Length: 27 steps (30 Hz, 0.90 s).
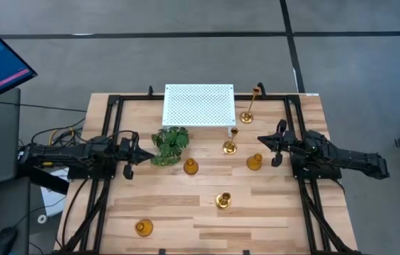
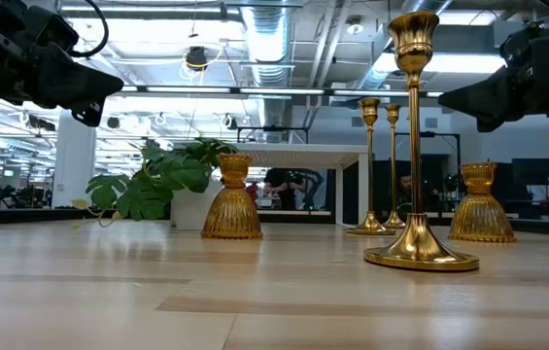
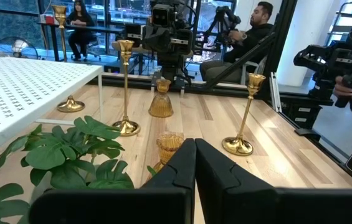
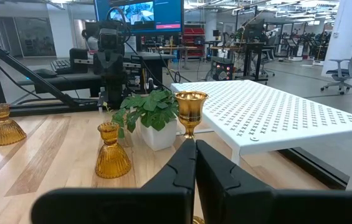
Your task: Pick & Place candle stick holders
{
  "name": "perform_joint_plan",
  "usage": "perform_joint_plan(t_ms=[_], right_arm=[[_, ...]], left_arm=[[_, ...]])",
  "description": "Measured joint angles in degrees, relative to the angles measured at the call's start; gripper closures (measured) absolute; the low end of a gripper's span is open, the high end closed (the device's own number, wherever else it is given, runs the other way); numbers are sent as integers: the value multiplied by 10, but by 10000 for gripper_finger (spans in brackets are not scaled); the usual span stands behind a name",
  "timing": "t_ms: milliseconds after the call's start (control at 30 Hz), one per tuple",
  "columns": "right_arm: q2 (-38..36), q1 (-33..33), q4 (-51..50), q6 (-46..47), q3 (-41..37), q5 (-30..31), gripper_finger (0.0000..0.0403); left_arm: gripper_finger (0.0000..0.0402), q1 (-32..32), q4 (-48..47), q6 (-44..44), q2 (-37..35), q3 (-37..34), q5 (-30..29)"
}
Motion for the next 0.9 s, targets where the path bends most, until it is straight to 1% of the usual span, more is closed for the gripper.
perform_joint_plan(t_ms=[500,733,800,900], right_arm=[[0,0,0,0,0,0,403],[0,0,15,-2,0,5,403],[0,0,32,-1,0,23,403],[0,0,41,-1,0,68,403]], left_arm=[[396,0,6,0,0,0,0],[396,0,26,0,0,0,-2],[396,0,40,0,0,0,-16],[396,0,53,1,0,0,-71]])
